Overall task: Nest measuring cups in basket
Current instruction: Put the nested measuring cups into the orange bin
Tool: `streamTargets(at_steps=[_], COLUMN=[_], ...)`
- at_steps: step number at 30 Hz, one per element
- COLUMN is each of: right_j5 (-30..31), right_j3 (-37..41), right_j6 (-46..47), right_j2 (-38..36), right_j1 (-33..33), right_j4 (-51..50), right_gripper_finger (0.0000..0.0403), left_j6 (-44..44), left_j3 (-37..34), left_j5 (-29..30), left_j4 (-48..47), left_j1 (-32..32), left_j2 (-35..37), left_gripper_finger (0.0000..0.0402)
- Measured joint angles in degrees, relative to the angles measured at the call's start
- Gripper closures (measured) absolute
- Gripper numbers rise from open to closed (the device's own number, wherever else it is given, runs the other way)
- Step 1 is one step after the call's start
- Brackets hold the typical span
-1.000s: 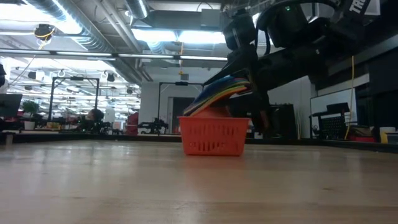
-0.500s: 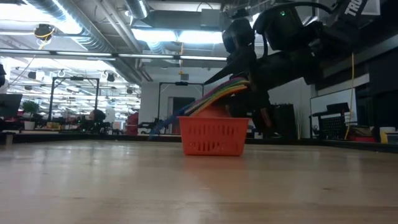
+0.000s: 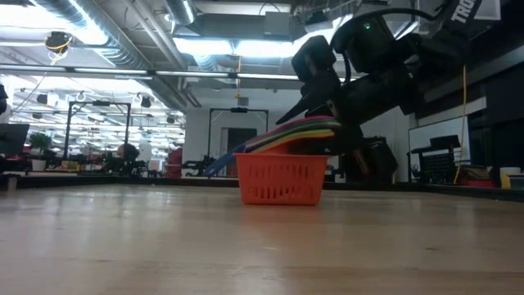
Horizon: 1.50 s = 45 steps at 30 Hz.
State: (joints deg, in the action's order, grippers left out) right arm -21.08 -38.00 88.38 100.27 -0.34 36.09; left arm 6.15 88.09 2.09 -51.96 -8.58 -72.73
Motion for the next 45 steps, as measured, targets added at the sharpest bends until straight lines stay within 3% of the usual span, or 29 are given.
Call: streamTargets(at_steps=[23,27,36,45], right_j5=[-7.61,-7.18,-1.35,-0.97], right_j3=[0.00,-0.02,-0.13,-0.09], right_j6=[2.21,-0.69,-8.12,-7.97], right_j2=[-0.78,-4.54,-13.97,-14.99], right_j1=[-2.58,-3.43,-3.98,-4.00], right_j4=[-0.81,-5.55,-30.77,-32.03], right_gripper_finger=[0.0244,0.0244,0.0244,0.0244], left_j6=[-1.21,-1.22,-1.34,-1.60], left_j3=[0.00,0.00,-4.37,-8.68], left_j5=[-0.02,-0.02,-0.02,-0.02], left_j4=[-3.51,-3.99,-2.92,-1.06], left_j1=[0.00,0.00,0.00,0.00], left_j2=[0.00,0.00,0.02,0.00], left_gripper_finger=[0.0280,0.0280,0.0280,0.0280])
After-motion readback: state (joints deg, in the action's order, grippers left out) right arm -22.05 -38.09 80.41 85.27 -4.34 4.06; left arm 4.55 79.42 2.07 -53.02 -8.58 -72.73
